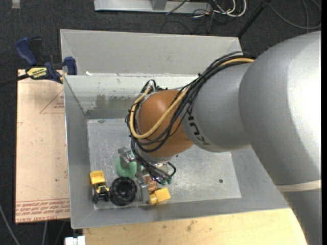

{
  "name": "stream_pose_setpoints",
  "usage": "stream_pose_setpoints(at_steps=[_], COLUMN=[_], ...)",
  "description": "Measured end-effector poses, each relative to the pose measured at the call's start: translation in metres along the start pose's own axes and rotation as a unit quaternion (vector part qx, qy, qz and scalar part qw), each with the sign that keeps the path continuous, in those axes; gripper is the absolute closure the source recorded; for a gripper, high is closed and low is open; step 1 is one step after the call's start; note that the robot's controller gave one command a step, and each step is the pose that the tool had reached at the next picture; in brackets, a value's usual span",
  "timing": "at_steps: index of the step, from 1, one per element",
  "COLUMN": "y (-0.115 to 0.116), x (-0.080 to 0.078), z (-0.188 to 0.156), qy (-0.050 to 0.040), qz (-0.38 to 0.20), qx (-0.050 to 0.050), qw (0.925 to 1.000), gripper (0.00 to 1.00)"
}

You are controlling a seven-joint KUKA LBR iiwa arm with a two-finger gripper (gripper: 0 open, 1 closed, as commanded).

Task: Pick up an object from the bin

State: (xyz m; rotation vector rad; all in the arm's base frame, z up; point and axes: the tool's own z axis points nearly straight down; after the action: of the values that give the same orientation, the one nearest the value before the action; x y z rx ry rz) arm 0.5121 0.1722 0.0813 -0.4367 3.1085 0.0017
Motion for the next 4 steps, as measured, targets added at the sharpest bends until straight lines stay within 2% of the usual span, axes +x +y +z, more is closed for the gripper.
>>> stream_pose_setpoints(at_steps=[1,2,3,4], y=[0.007,0.006,0.006,0.050], x=[0.017,0.019,0.019,0.015], z=[0.007,0.010,0.009,0.009], qy=[-0.0062,-0.0021,-0.0022,-0.0033], qz=[-0.047,-0.047,-0.047,-0.144], qx=[-0.001,0.000,0.000,0.002], qw=[0.9989,0.9989,0.9989,0.9896], gripper=[1.00,0.00,0.00,1.00])
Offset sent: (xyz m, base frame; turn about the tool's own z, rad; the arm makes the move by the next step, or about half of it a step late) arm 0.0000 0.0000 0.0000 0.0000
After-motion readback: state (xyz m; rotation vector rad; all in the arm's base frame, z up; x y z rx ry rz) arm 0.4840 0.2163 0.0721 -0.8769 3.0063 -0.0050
